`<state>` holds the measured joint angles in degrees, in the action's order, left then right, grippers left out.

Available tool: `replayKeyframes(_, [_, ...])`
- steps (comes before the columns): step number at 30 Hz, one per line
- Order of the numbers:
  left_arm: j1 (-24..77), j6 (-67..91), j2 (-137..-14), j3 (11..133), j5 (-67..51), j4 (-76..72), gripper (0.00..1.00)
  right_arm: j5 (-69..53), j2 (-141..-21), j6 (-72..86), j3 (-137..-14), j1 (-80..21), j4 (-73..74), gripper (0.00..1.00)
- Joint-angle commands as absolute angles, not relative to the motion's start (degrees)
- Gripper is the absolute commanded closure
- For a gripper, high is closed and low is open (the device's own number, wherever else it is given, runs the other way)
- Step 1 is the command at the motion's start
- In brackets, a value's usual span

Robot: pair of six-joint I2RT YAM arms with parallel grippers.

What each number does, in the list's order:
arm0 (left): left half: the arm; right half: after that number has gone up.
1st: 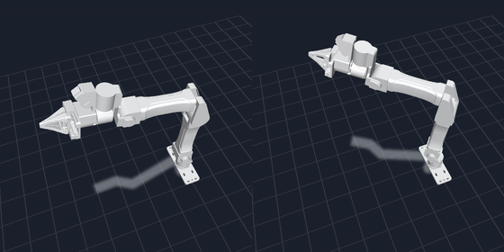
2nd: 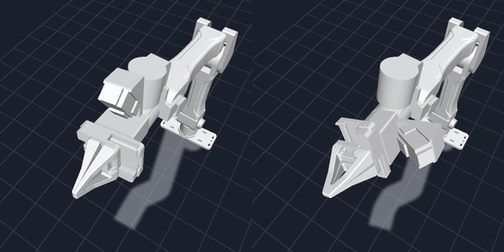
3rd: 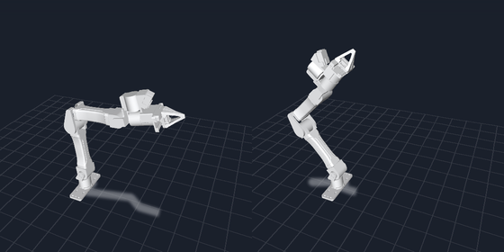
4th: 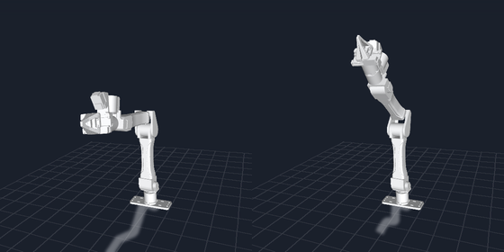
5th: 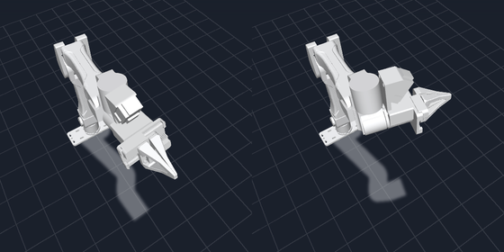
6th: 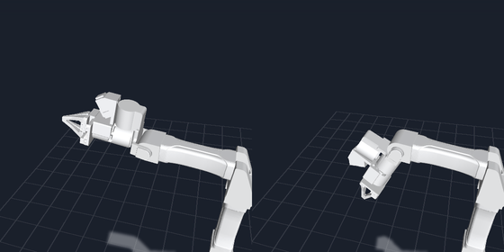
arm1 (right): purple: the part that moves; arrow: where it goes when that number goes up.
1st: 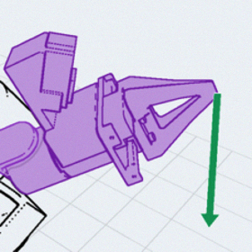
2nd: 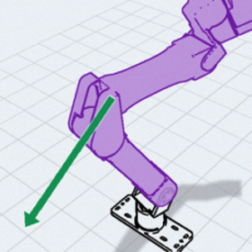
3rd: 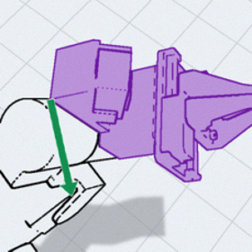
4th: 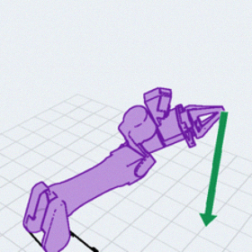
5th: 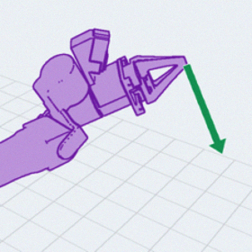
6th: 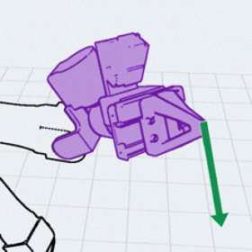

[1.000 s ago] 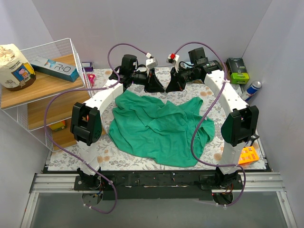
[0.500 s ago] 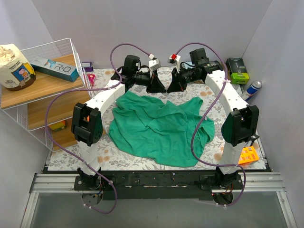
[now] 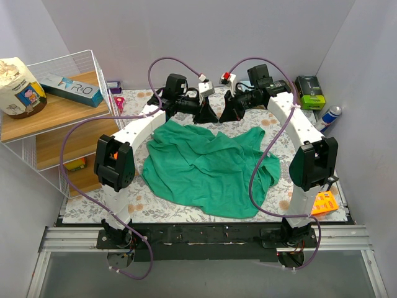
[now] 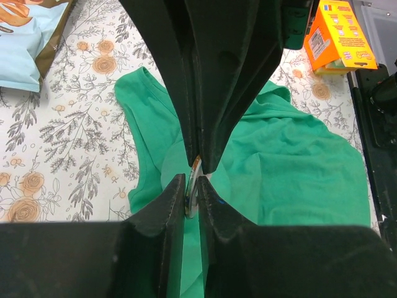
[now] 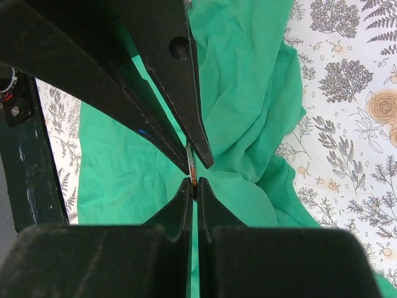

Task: Remove the brooch from the garment

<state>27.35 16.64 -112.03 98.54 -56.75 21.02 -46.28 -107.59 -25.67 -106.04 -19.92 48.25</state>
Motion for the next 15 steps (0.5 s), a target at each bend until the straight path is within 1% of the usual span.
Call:
replayKeyframes(1, [28.4, 11.8, -110.8, 98.8, -52.8, 26.5, 0.92, -50.2, -104.6, -23.4, -107.7, -20.6, 44.9, 0.99])
replayKeyframes(4, [28.4, 10.8, -110.6, 98.5, -52.6, 28.1, 0.88, -49.4, -104.8, -23.3, -107.7, -20.6, 44.8, 0.99])
replayKeyframes(7, [27.8, 10.5, -110.0, 97.7, -52.8, 28.7, 0.76, -48.4, -104.9, -23.3, -107.4, -20.6, 44.7, 0.99])
replayKeyframes(8, [27.5, 10.5, -109.4, 97.4, -52.9, 28.6, 0.71, -47.6, -104.8, -23.3, -107.2, -20.6, 44.6, 0.99])
replayKeyframes(9, [27.4, 10.5, -109.0, 97.0, -53.3, 28.7, 0.64, -47.1, -104.8, -23.3, -106.9, -20.6, 44.5, 0.99])
replayKeyframes(10, [26.8, 10.5, -108.5, 96.2, -53.9, 28.2, 0.6, -46.7, -104.9, -23.3, -106.7, -20.6, 44.5, 0.99])
replayKeyframes(12, [26.2, 11.2, -106.2, 95.2, -54.9, 26.6, 0.54, -45.4, -104.9, -23.3, -106.3, -20.6, 44.4, 0.99])
replayKeyframes(15, [25.3, 12.3, -103.9, 94.2, -55.2, 24.1, 0.49, -45.2, -105.0, -23.3, -106.0, -20.6, 44.3, 0.99])
